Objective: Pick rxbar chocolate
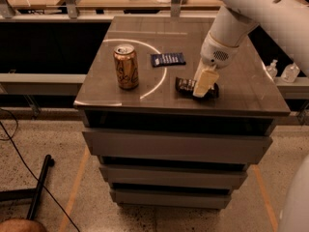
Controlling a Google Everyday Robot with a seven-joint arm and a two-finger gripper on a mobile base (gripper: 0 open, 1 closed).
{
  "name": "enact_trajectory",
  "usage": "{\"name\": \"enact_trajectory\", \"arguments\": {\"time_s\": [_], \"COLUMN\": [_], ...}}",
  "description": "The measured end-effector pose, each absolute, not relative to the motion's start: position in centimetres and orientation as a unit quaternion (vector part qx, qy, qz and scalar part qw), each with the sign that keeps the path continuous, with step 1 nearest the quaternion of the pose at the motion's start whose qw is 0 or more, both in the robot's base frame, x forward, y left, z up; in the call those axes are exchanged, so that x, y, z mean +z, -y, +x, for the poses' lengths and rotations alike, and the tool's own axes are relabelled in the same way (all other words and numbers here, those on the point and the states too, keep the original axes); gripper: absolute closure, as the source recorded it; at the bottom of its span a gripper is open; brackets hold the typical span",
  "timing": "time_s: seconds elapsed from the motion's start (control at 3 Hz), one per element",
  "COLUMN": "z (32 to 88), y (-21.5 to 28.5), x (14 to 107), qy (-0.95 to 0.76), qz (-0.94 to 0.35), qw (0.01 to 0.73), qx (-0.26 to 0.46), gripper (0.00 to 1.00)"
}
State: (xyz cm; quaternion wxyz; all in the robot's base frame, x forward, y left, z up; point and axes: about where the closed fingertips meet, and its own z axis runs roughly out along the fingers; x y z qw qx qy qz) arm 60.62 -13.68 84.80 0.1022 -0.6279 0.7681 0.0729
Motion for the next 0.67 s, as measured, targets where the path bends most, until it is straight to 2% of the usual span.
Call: {"name": "enact_trajectory", "arguments": {"time_s": [0.33,0.67], "z": [62.16,62.62], "y": [15.8,15.55], "x": [89.66,89.8], "qy": [-0.766,-0.765], "qz": [-0.621,-0.621], "qw": [0.151,0.159], "qx": [0.068,0.066], "gripper": [1.0,1.0]}}
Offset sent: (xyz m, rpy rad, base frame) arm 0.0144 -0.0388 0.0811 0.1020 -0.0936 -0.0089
